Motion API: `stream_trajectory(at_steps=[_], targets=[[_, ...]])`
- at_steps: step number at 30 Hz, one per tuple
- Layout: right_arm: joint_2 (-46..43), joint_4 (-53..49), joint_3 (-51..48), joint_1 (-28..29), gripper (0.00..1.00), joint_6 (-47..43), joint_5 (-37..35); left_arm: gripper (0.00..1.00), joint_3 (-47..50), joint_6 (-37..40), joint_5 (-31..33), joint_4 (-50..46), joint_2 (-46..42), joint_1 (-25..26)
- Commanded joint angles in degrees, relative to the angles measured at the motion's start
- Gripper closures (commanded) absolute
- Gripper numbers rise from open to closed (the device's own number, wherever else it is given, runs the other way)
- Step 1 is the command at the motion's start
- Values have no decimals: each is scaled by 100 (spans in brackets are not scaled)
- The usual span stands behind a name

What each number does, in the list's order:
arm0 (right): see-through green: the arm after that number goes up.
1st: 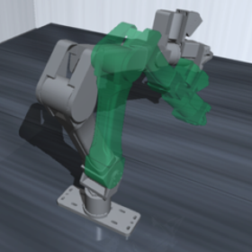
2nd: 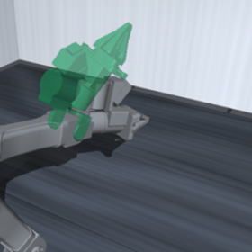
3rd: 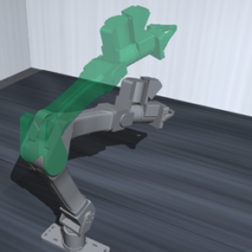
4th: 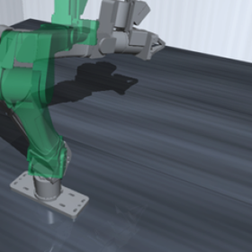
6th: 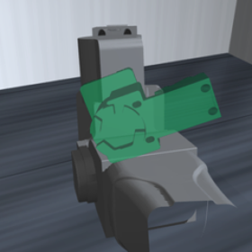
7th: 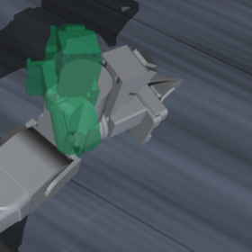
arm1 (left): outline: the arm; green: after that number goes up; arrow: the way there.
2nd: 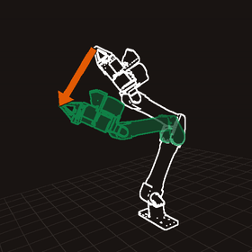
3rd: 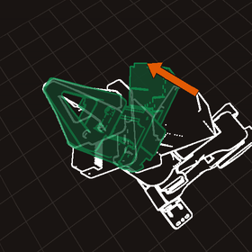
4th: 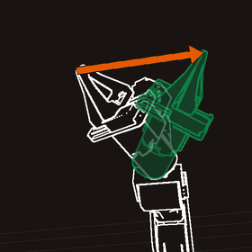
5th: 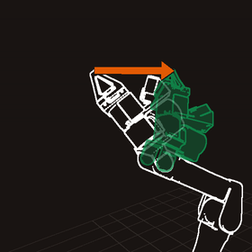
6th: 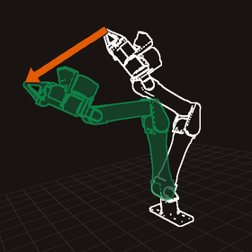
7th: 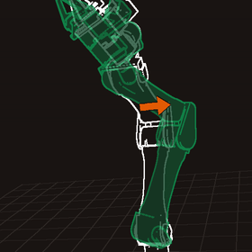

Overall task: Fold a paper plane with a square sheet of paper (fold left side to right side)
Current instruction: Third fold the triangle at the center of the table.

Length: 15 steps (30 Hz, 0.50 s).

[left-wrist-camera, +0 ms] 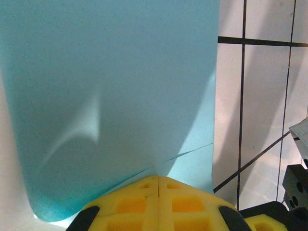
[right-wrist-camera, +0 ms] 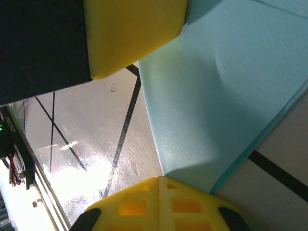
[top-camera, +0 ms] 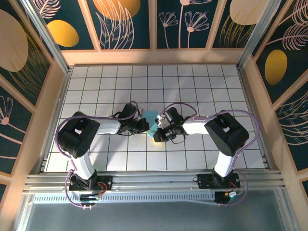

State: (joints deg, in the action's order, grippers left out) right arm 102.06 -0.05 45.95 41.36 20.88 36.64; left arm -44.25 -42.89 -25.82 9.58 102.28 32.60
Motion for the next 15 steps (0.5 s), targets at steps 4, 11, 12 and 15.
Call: stream_trajectory(at_steps=[4,11,12,15], targets=[[-193,-741,-312,125,100,-173,84,100,68,90,500,-493,285,18],[-753,-1024,-209,54,100,-238,350,100,86,113,473,-453,265,18],[-855,-1061,-161,9,100,-250,361,100,94,115,464,-449,258,18],[-1099,-1021,-54,-147,100,-239,426,100,80,123,464,-448,251,18]])
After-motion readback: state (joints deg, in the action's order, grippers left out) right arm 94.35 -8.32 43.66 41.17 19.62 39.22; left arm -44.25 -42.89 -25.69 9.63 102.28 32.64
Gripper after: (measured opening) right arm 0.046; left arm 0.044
